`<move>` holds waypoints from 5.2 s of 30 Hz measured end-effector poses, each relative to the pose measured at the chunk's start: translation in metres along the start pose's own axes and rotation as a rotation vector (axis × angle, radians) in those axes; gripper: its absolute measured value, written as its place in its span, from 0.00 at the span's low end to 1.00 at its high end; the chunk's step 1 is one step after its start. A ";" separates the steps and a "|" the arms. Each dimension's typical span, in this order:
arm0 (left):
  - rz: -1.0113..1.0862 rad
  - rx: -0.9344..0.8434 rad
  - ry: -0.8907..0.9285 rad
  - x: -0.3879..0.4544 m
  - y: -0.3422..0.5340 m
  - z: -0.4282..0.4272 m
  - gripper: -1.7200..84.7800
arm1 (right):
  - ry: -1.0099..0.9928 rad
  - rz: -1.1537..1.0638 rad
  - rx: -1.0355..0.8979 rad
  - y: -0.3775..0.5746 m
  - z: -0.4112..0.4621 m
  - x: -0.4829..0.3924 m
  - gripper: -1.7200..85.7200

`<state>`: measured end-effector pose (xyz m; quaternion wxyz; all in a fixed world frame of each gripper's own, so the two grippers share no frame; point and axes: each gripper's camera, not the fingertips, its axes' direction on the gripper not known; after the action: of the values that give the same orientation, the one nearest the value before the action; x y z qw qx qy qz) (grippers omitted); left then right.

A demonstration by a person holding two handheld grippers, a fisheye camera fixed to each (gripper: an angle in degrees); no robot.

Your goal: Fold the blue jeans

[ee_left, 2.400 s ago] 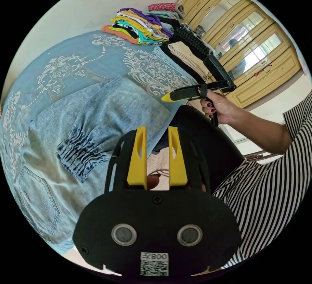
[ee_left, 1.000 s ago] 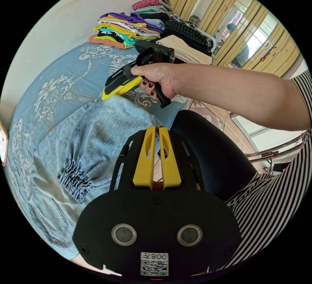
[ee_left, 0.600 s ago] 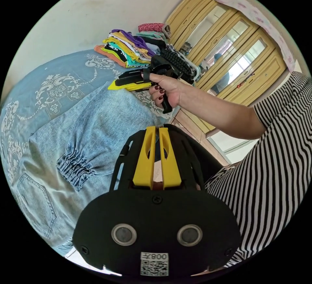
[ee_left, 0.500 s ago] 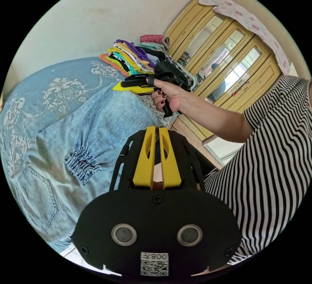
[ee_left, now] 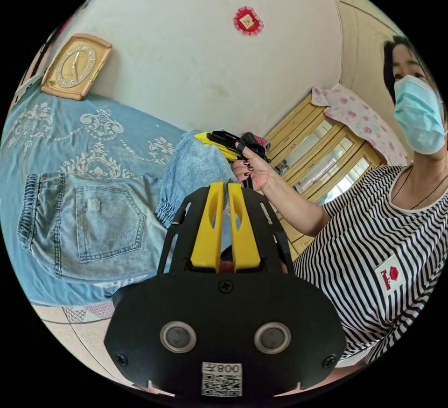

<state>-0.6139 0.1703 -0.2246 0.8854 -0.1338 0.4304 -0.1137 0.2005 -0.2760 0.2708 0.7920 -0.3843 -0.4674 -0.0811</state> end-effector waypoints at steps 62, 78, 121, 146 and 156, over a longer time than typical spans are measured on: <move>-0.358 0.003 -0.681 -0.209 0.113 -0.123 0.02 | 0.556 -0.433 -0.545 -0.153 0.472 -0.344 0.02; -0.328 -0.016 -0.638 -0.187 0.119 -0.091 0.02 | 0.330 -0.575 -0.586 -0.100 0.399 -0.340 0.02; -0.575 -0.325 0.079 -0.253 0.134 0.043 0.03 | -0.218 0.339 -0.313 0.062 0.166 0.070 0.14; -0.851 0.329 -0.061 -0.338 0.189 -0.127 0.18 | -0.305 0.252 -0.316 0.059 0.153 0.109 0.05; -0.895 0.397 -0.039 -0.372 0.165 -0.138 0.18 | -0.297 0.219 -0.325 0.065 0.147 0.128 0.04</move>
<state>-0.9340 0.4236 -0.0896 0.7660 -0.1361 0.2840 -0.5604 0.2033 -0.1010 0.3780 0.6464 -0.5626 -0.5153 -0.0115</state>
